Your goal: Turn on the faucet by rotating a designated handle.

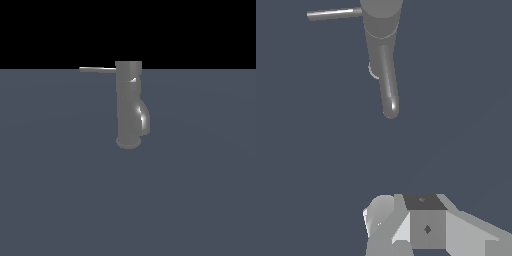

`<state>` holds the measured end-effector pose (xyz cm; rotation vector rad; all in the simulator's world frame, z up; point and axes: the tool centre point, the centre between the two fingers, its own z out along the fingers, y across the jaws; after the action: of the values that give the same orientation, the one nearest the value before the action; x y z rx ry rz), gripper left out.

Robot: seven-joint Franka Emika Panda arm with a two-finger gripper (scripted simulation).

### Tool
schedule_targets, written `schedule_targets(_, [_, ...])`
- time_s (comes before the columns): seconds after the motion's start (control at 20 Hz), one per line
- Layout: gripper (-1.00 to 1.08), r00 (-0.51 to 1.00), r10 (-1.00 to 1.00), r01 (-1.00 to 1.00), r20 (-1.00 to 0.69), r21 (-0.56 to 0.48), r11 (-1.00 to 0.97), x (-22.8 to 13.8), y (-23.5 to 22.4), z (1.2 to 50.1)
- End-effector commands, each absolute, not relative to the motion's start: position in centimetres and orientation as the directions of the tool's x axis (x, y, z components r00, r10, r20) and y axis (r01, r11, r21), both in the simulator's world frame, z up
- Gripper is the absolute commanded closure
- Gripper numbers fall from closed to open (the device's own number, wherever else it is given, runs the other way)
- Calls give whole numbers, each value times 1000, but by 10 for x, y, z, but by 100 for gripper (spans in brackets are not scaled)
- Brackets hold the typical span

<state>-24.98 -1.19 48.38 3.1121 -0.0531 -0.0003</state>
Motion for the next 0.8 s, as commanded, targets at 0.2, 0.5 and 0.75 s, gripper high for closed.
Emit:
schedule_targets(0.2, [108, 999, -31, -31, 6, 22, -999, -248, -15, 484])
schedule_targets(0.5, [108, 1000, -17, -17, 19, 11, -1000, -246, -23, 486])
schedule_targets(0.75, [108, 1000, -20, -20, 18, 11, -1000, -245, -22, 486])
